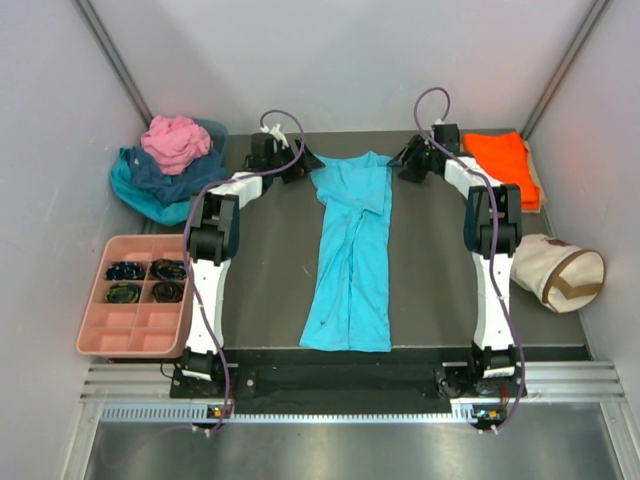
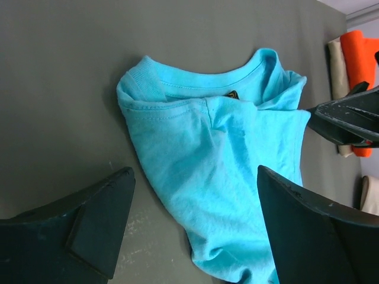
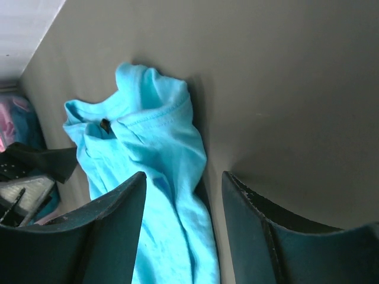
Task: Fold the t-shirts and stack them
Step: Fold the tshirt
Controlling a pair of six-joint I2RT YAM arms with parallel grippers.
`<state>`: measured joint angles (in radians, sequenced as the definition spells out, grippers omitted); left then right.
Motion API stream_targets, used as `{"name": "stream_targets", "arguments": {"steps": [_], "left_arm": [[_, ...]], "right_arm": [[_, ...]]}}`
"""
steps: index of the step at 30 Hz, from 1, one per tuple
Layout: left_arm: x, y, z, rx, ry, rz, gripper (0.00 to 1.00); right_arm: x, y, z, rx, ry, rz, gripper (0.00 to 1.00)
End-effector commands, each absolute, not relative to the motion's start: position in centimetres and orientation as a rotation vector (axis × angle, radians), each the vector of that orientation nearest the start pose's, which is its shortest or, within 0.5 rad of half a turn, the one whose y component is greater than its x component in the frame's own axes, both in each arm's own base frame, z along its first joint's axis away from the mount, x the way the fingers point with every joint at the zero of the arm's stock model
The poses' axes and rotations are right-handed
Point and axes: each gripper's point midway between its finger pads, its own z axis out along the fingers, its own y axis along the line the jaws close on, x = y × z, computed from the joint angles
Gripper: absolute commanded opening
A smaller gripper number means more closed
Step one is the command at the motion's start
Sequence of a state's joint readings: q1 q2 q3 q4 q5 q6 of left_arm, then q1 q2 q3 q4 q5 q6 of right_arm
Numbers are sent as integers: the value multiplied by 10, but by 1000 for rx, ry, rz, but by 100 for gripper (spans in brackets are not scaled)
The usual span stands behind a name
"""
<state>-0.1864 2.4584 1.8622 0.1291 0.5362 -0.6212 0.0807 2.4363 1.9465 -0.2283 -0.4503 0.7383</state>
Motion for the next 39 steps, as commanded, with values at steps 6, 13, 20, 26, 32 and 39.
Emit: {"name": "stream_targets", "arguments": {"steps": [6, 13, 20, 26, 32, 39], "left_arm": [[590, -227, 24, -143, 2213, -1065, 86], [587, -229, 10, -159, 2229, -1092, 82], [585, -237, 0, -160, 2225, -1138, 61], [588, -240, -9, -160, 2223, -1159, 10], [597, -241, -10, -155, 2201, -1168, 3], [619, -239, 5, -124, 2126, -1179, 3]], "right_arm": [[625, 159, 64, 532, 2253, 1068, 53], [627, 166, 58, 545, 2246, 1129, 29], [628, 170, 58, 531, 2231, 1169, 0], [629, 172, 61, 531, 2215, 1205, 0], [632, 173, 67, 515, 2189, 1215, 0], [643, 172, 73, 522, 2123, 1245, 0]]}}
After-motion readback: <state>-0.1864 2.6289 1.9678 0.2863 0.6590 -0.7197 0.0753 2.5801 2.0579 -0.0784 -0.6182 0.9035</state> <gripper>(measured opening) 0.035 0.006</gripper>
